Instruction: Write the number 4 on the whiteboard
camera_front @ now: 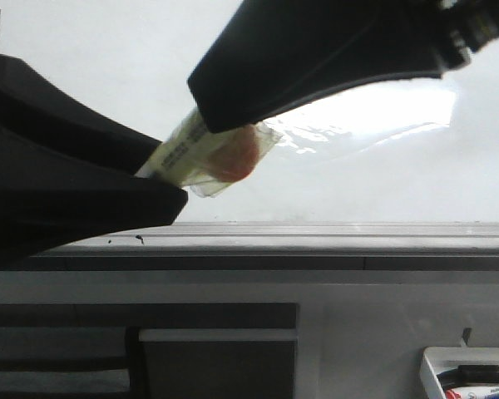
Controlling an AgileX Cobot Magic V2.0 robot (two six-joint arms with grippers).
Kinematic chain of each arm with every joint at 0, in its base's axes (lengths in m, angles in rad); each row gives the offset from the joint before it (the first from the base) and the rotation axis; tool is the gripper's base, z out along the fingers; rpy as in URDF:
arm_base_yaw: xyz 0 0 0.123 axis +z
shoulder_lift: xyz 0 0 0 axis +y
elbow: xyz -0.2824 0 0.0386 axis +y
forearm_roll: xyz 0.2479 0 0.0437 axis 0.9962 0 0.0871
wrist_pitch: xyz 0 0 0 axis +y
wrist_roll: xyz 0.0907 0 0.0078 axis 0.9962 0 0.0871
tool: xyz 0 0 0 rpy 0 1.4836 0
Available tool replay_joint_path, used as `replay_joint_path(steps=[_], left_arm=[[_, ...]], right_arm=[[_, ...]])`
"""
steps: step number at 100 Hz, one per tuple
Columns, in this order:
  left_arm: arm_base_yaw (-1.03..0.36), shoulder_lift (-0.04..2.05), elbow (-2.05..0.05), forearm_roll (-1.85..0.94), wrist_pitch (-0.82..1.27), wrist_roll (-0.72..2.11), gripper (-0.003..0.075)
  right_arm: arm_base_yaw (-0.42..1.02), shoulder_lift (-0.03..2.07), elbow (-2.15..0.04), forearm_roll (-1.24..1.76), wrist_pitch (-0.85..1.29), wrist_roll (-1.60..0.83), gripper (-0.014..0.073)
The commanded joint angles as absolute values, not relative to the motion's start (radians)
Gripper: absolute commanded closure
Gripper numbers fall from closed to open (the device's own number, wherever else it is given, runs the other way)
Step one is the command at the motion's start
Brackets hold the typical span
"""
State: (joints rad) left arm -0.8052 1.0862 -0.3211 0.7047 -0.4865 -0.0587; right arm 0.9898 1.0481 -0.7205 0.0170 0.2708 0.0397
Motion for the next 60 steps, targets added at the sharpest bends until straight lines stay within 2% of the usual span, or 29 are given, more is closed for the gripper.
replay_joint_path(steps=[1, 9, 16, 21, 28, 33, 60], left_arm=[[-0.810, 1.070, -0.343, 0.676, -0.557, -0.066, 0.0738], [-0.810, 1.070, -0.343, 0.676, -0.557, -0.066, 0.0680], [-0.810, 1.070, -0.343, 0.671, -0.557, -0.066, 0.0555], [-0.810, 1.070, -0.343, 0.657, -0.557, -0.066, 0.0439], [-0.810, 1.070, -0.343, 0.625, -0.546, -0.066, 0.0336], [-0.810, 1.065, -0.343, 0.590, -0.524, -0.066, 0.0308], [-0.810, 0.847, -0.343, 0.417, -0.320, -0.066, 0.0312]], right_arm=[[0.986, 1.037, -0.753, 0.000, 0.244, 0.029, 0.0657], [0.986, 1.035, -0.753, 0.000, 0.230, 0.029, 0.0657], [0.986, 1.029, -0.753, 0.000, 0.228, 0.029, 0.0657], [0.986, 1.029, -0.753, 0.009, 0.228, 0.029, 0.0657], [0.986, 1.029, -0.753, 0.028, 0.228, 0.029, 0.0657], [0.986, 1.029, -0.753, 0.024, 0.228, 0.029, 0.0657], [0.905, 1.057, -0.854, 0.013, 0.273, 0.029, 0.0655]])
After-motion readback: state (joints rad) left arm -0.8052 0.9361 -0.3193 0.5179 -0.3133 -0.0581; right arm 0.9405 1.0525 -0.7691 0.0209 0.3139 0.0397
